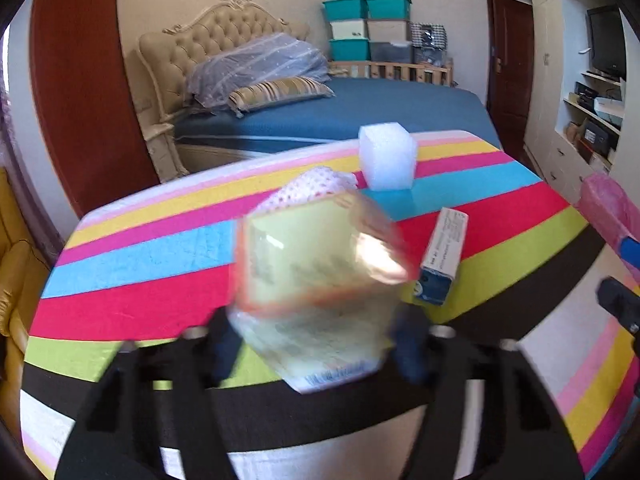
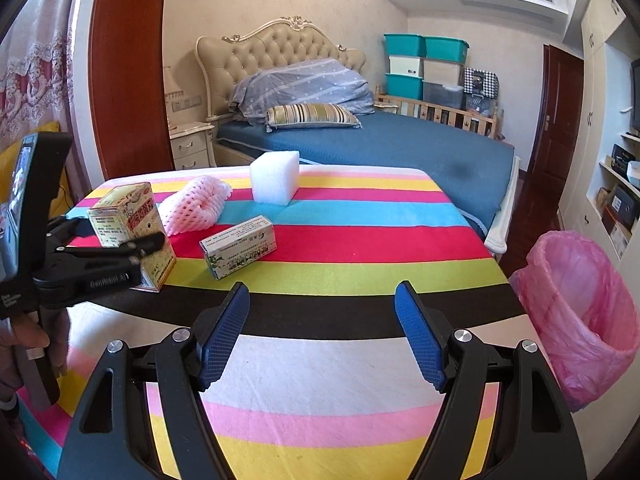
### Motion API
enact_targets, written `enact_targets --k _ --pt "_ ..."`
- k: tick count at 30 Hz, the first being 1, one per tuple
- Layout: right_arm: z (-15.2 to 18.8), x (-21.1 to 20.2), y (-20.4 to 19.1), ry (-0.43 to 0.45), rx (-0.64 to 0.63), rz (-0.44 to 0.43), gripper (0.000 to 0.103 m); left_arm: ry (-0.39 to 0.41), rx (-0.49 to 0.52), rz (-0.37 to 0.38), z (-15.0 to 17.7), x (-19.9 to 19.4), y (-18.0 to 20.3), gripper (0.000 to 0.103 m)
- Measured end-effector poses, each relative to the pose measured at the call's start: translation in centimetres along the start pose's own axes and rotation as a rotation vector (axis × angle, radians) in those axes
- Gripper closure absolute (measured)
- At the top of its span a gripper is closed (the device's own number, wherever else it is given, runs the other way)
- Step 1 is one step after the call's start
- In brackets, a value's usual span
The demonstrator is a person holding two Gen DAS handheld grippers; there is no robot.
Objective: Collect trash
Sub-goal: 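Grasp the cream medicine box with the left gripper while the right gripper grasps the white-blue box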
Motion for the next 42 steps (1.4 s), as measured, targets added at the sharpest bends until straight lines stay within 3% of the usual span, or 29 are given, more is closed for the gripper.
enact_targets --k 5,13,17,26,42 --pt "-0.5 2.4 -1.9 -0.038 0.02 -0.033 0.031 0.027 0.016 0.02 1.0 -2.0 -1.3 0.049" --pt "-2.4 6.0 -6.9 -0.08 -0.036 -0.064 0.027 0.051 0.0 -0.075 3.3 -4.2 -5.9 0.049" --pt "-3.7 7.7 -8.4 -0.093 -0.037 -0.032 0.027 0.061 -0.017 -0.075 3.9 -4.7 -7.0 0.049" --pt "-4.2 11.1 -8.4 -0.178 0.007 0.059 0.027 0.059 -0.011 -0.066 4.2 -4.6 -7.0 0.049" --pt "-3.8 12.7 -8.6 -0.26 -0.019 0.121 0.032 0.059 -0.027 -0.042 4.4 -4.8 -7.2 0.049"
Point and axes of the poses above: each gripper's, at about its wrist camera, not at the fingertips, and x roughly the way its jaws point, y to its right, z to its underside, the point moved 5 cm from there along x, roughly the way its jaws point, and after that the axes turned 8 degrees about -x, right-handed, at the moved point
